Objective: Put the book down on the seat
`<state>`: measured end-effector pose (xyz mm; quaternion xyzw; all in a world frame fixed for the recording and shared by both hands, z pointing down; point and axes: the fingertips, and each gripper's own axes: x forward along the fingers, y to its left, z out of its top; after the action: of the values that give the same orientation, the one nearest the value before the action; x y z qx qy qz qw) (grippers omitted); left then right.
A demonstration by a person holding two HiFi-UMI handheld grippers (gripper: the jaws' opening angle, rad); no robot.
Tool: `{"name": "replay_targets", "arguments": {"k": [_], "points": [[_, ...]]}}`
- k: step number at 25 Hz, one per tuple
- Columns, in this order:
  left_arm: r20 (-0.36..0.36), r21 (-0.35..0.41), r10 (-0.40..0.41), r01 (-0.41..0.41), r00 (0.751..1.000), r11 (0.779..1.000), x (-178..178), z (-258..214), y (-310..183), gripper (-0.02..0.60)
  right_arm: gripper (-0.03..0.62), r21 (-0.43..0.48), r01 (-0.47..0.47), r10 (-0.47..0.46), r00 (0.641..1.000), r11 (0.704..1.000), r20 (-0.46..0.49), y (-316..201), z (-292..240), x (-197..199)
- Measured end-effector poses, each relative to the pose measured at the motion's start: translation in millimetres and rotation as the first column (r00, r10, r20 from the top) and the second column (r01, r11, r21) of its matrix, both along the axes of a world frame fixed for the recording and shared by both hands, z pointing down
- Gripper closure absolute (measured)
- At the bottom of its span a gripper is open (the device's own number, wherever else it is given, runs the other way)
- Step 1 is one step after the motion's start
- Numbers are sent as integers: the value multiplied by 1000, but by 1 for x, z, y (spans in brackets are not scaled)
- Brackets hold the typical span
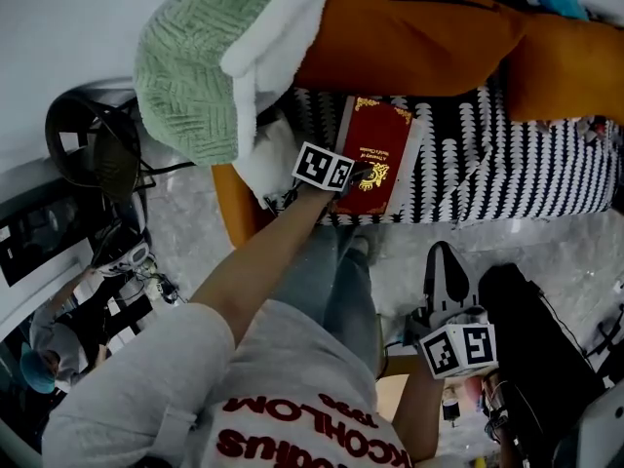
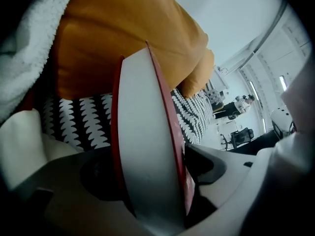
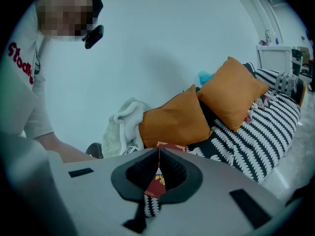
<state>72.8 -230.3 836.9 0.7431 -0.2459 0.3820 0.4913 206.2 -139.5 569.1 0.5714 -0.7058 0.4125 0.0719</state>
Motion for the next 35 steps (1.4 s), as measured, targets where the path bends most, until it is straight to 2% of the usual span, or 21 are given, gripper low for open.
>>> {"name": "replay_targets", "arguments": {"k": [4, 7, 10, 14, 18, 24, 27, 30, 32, 35], "points": [[-58, 26, -32, 34, 998, 999, -6, -9, -6, 224, 568, 0, 7, -7, 1000, 1000, 14, 2, 3, -4], [-101, 20, -65, 68, 993, 998, -11, -14, -10, 224, 566, -38, 64, -63, 998, 997, 25, 3, 26, -10], [-88, 40, -79, 83, 993, 996, -18, -19, -13, 224, 566, -85, 116, -114, 993, 990, 22, 1, 46, -13], [-66, 86, -108, 114, 992, 990, -33, -23, -22, 225, 566, -74, 102, -100, 995, 992, 23, -3, 44, -17], [-48, 56, -87, 90, 995, 994, -25, -7, -19, 221, 566, -67, 105, -102, 994, 992, 43, -4, 41, -25], [-90, 46, -69, 74, 994, 996, -9, -3, -22, 221, 566, -76, 130, -128, 991, 989, 36, -6, 43, -39], [-98, 36, -94, 98, 991, 995, -10, -1, -24, 222, 566, -72, 116, -114, 993, 991, 32, -8, 41, -38], [-62, 70, -92, 96, 994, 993, -15, 0, -28, 230, 566, -71, 105, -104, 994, 992, 25, -8, 42, -32], [-16, 122, -94, 96, 995, 988, -23, 0, -33, 277, 566, -72, 103, -102, 995, 992, 25, -8, 43, -31], [12, 153, -141, 137, 990, 979, -33, -4, -38, 448, 566, -77, 102, -100, 995, 992, 20, -5, 44, -30]]}}
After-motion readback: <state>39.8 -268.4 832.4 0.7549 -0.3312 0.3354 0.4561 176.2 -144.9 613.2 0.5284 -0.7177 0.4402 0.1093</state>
